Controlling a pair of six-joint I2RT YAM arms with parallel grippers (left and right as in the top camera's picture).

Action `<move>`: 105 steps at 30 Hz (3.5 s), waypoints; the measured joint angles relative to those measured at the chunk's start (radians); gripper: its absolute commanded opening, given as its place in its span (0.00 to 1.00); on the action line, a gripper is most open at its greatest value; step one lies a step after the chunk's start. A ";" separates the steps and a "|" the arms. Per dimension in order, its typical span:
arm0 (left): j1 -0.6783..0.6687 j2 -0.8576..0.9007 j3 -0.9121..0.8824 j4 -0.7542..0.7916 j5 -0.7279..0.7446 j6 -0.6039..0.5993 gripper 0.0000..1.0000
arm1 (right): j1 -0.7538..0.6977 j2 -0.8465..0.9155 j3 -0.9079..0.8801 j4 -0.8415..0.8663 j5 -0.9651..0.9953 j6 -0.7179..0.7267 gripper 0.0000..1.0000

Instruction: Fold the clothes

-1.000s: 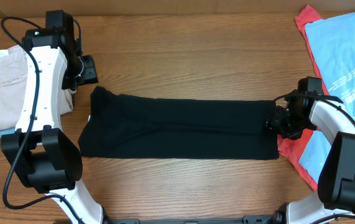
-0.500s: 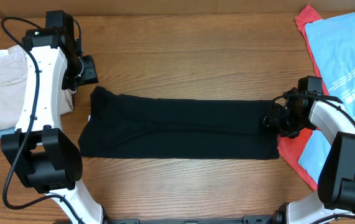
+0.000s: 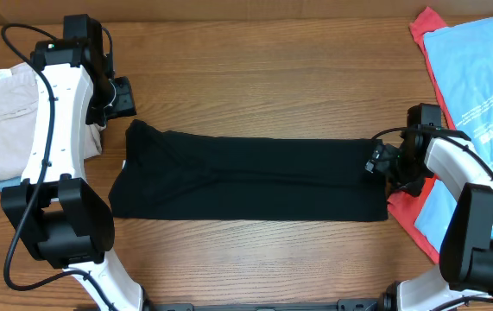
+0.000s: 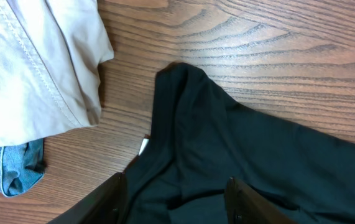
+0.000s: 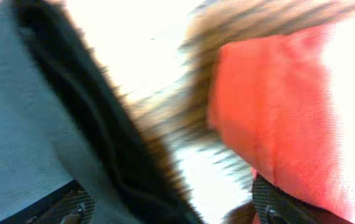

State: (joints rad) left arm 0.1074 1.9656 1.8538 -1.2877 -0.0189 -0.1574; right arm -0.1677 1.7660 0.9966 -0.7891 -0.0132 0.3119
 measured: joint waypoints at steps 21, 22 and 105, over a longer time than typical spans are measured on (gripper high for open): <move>0.000 0.000 0.000 0.000 0.000 0.000 0.54 | -0.022 0.042 0.065 -0.130 -0.121 -0.159 0.86; 0.000 0.000 0.000 0.000 0.000 0.000 0.53 | -0.022 0.042 0.066 -0.131 -0.129 -0.163 0.85; 0.000 0.000 0.000 -0.018 0.000 0.000 0.54 | 0.053 0.000 -0.023 0.043 -0.261 -0.105 0.27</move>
State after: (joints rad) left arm 0.1074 1.9656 1.8538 -1.3056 -0.0189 -0.1570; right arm -0.1143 1.7664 0.9737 -0.7460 -0.2741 0.2070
